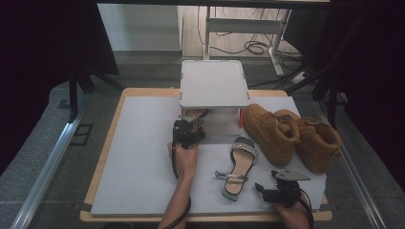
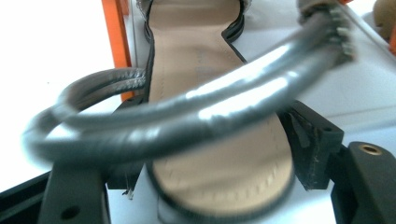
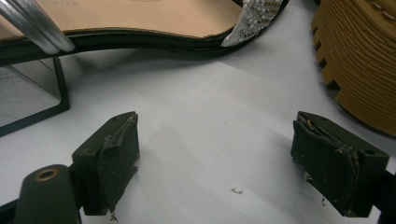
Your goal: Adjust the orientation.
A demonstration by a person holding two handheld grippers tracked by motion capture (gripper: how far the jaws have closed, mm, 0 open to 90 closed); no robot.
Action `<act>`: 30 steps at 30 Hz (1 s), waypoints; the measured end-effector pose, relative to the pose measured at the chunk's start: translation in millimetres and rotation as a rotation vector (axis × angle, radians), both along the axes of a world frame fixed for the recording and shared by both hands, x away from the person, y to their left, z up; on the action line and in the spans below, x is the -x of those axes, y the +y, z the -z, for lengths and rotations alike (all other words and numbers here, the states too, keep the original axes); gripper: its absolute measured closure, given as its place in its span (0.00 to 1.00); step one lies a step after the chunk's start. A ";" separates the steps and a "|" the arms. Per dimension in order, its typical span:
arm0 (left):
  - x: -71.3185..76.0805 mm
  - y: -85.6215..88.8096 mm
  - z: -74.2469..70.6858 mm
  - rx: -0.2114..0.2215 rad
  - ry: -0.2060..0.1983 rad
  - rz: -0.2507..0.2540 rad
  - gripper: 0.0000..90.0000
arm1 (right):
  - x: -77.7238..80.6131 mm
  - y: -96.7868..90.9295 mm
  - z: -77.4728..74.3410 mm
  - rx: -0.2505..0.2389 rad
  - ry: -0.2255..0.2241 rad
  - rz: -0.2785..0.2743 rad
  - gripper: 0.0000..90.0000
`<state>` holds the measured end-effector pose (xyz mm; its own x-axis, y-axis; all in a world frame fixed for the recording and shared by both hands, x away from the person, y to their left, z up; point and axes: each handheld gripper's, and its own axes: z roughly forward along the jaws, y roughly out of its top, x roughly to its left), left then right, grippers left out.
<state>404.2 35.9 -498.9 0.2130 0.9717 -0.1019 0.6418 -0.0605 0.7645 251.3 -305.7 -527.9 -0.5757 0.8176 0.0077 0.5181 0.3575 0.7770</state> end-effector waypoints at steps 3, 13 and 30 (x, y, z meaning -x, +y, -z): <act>8.7 2.7 -4.6 -0.005 -0.017 0.025 0.35 | 0.0 0.1 0.0 0.000 0.000 0.000 0.17; 24.6 11.7 -4.2 0.001 -0.028 0.071 0.39 | 0.1 0.1 0.0 0.000 0.000 0.000 0.17; 43.7 28.4 -2.2 -0.004 -0.050 0.113 0.46 | 0.1 0.0 0.0 0.001 -0.001 0.000 0.17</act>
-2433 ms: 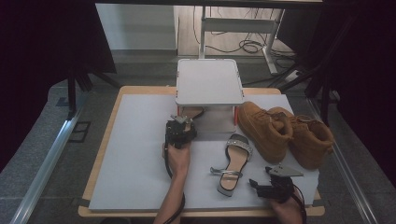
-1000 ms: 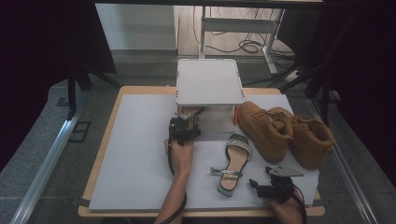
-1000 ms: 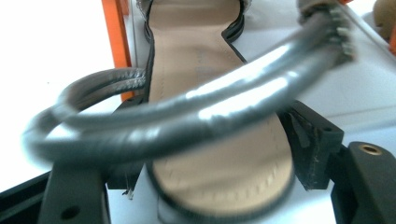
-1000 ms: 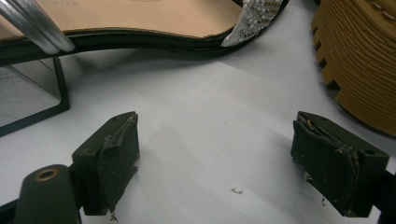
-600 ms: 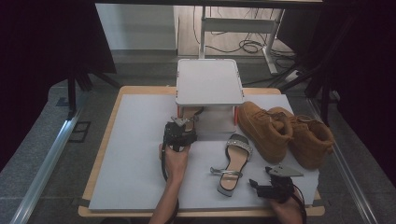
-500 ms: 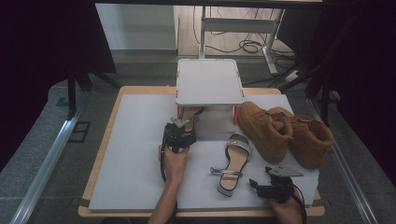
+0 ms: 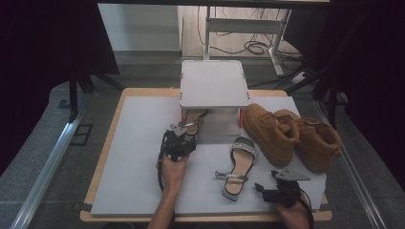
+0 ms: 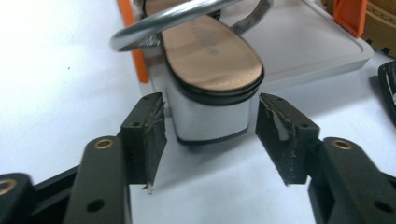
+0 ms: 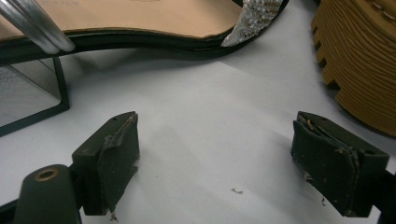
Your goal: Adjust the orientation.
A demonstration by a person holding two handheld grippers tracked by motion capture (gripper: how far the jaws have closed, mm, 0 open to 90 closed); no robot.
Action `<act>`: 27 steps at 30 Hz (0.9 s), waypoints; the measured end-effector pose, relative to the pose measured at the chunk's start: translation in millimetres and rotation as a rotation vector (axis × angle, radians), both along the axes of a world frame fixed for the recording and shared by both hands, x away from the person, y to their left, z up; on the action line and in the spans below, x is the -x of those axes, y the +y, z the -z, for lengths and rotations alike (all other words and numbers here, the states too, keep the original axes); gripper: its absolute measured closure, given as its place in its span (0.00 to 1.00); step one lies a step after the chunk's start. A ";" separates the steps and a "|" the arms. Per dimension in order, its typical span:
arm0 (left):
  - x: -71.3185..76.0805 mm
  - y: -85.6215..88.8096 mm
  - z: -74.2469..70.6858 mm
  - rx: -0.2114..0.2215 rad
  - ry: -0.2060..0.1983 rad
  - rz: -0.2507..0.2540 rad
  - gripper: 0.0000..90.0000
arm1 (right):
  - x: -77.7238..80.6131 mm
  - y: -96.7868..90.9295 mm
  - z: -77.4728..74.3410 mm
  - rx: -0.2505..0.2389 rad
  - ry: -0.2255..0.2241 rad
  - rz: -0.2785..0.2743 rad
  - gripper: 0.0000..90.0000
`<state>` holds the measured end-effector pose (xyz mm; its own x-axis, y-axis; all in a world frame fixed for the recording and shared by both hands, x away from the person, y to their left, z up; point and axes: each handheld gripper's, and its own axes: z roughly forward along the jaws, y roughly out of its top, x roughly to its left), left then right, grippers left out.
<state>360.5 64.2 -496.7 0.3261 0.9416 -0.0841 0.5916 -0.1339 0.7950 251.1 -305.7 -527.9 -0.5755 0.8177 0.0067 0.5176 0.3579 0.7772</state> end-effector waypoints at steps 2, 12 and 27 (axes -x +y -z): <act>1.7 3.6 0.3 0.013 0.001 -0.001 0.43 | 0.0 0.0 0.0 0.000 0.000 0.000 0.17; 11.3 17.8 10.2 0.132 0.058 0.117 0.35 | 0.0 0.0 0.0 0.000 0.000 0.000 0.17; 16.4 12.4 16.0 0.082 0.024 0.283 0.58 | 0.0 0.1 0.0 0.000 0.000 0.000 0.17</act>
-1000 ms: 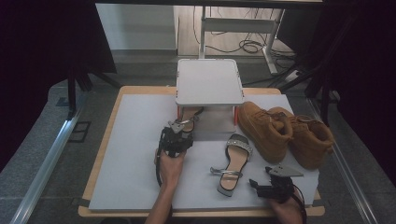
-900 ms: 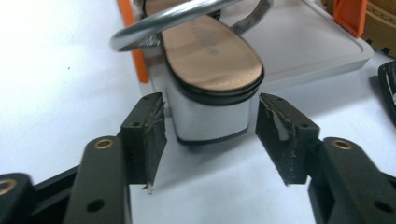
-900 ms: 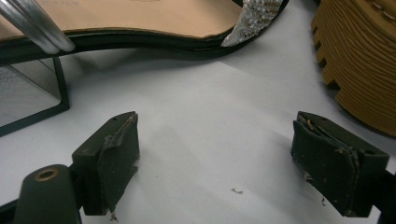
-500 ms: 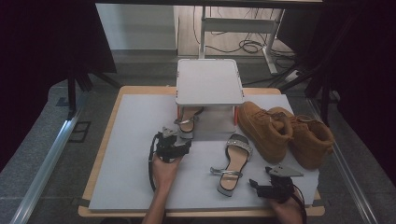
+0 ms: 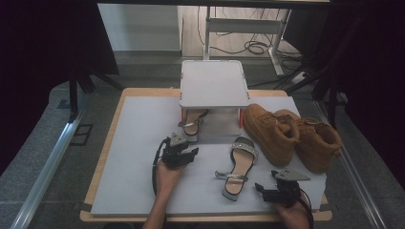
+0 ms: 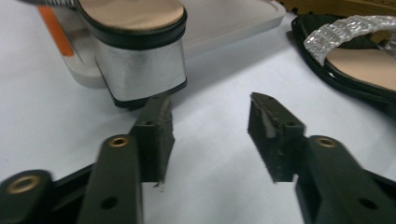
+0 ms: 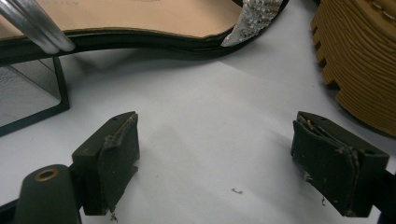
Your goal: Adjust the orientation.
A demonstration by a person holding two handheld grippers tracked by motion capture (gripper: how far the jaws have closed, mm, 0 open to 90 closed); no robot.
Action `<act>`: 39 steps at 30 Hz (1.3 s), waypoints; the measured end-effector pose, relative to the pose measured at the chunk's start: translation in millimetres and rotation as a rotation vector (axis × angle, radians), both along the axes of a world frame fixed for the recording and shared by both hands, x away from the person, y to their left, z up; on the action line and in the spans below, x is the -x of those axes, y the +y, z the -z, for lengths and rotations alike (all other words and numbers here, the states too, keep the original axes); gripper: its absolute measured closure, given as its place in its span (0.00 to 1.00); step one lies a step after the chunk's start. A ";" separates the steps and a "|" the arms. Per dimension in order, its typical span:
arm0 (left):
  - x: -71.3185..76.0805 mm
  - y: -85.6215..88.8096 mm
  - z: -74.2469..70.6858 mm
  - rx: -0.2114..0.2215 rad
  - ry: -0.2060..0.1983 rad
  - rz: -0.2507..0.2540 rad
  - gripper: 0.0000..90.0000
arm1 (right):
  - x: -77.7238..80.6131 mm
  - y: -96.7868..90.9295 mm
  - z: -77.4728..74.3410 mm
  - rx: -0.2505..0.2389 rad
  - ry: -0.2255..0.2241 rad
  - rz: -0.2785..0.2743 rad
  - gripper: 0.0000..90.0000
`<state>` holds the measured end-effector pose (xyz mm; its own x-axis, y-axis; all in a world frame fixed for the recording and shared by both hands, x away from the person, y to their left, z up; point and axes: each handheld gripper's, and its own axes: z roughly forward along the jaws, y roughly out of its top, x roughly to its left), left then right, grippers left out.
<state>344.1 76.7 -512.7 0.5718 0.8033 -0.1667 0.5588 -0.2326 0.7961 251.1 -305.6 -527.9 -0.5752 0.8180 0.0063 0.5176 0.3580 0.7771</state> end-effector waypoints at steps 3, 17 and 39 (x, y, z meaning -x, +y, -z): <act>-2.2 0.4 1.1 0.012 0.004 -0.032 0.65 | 0.0 0.0 0.0 0.000 0.000 0.000 0.17; -15.9 -3.0 0.3 0.006 -0.035 -0.060 0.96 | 0.0 0.0 0.0 0.000 0.000 0.000 0.17; -32.4 -20.2 -0.2 -0.059 -0.057 -0.077 1.00 | -0.1 -0.1 0.0 0.000 0.000 -0.001 0.17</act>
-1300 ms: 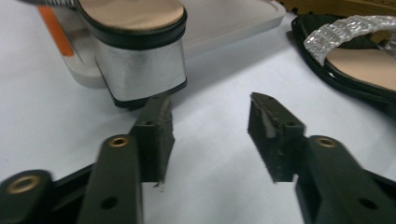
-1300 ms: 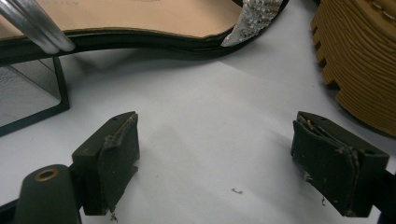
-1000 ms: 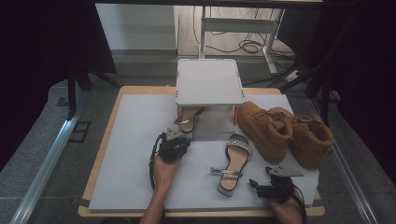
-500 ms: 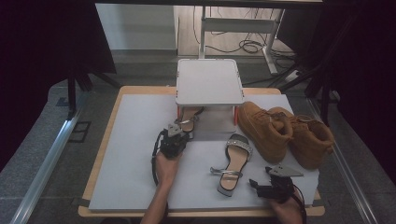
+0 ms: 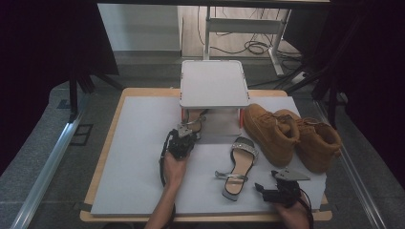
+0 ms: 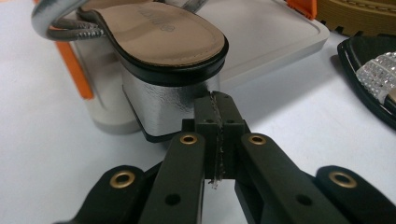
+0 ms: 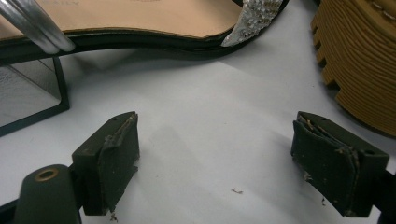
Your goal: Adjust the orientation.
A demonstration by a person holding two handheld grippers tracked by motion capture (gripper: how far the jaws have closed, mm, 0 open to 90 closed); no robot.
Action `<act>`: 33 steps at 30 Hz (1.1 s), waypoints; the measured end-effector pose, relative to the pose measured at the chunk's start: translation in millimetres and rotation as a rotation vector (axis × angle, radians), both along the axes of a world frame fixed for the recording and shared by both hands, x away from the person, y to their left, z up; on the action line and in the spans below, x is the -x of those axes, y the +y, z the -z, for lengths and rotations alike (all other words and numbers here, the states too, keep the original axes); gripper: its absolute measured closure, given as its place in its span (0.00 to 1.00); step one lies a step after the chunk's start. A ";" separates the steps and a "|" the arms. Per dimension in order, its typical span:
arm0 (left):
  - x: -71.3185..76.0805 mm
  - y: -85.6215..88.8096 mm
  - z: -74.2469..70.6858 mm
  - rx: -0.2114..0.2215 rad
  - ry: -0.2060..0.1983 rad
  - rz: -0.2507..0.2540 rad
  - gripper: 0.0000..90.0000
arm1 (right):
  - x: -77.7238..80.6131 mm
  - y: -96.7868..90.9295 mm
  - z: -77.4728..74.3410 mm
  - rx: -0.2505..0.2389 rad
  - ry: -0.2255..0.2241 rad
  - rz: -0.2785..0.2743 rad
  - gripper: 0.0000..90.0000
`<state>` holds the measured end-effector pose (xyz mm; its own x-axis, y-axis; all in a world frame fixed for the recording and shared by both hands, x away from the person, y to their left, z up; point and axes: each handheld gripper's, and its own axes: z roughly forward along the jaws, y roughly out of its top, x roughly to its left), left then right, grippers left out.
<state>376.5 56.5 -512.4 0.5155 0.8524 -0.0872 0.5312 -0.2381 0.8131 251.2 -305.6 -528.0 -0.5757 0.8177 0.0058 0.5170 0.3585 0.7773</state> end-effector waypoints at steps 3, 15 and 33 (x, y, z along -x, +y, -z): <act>-3.0 -3.1 -0.5 -0.011 0.000 0.002 1.00 | 0.0 0.0 0.0 0.000 0.000 0.000 0.17; -16.7 -8.4 -0.8 -0.011 0.003 0.001 1.00 | 0.0 -0.1 0.0 -0.001 0.001 0.000 0.17; -31.3 -7.6 -0.4 0.002 0.022 -0.029 1.00 | 0.1 -0.1 0.0 -0.001 0.001 0.000 0.17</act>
<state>407.9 48.9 -512.0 0.4887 0.8667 -0.1002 0.5558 -0.2207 0.8015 251.1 -305.7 -527.9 -0.5754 0.8178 0.0074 0.5177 0.3572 0.7774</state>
